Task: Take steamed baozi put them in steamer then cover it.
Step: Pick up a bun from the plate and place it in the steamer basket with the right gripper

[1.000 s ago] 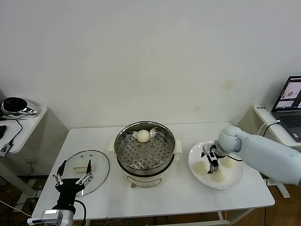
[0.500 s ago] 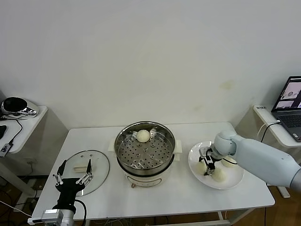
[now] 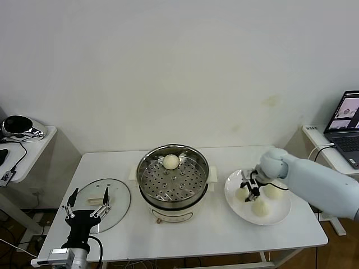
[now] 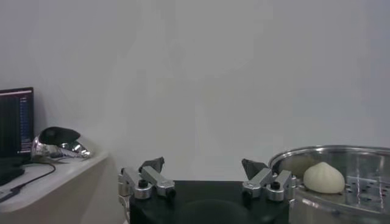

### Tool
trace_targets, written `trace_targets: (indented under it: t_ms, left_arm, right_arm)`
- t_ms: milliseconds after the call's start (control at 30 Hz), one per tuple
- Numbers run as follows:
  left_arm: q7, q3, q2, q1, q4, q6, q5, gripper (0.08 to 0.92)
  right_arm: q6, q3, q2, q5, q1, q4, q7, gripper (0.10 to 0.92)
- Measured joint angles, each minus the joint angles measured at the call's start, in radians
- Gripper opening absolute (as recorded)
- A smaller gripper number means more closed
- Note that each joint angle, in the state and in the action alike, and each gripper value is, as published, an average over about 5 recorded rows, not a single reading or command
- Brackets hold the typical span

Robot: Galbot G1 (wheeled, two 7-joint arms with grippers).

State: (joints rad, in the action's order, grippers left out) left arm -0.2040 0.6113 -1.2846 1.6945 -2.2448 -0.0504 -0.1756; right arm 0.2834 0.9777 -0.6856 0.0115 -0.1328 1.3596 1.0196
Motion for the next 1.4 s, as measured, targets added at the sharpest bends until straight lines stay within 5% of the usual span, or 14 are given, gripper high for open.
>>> trace_targets:
  t_ms: [333,667,1400]
  left_arm:
    - [0.0,-0.012,0.009,-0.013,0.002,-0.003,-0.005,0.823]
    - [0.0,0.007,0.02,-0.018,0.003,0.0,-0.023,0.823]
    - [0.003,0.032,0.004,-0.023,0.013,0.015,-0.025,0.823]
  right_arm:
    - [0.073,0.143,0.006,-0.177,-0.32,0.122,-0.009,0.588]
    - [0.186,0.25,-0.16,-0.414,-0.539,0.166,-0.076,0.594]
    - [0.359,0.297,-0.669,-0.579,-0.411,-0.074,-0.26,0.597]
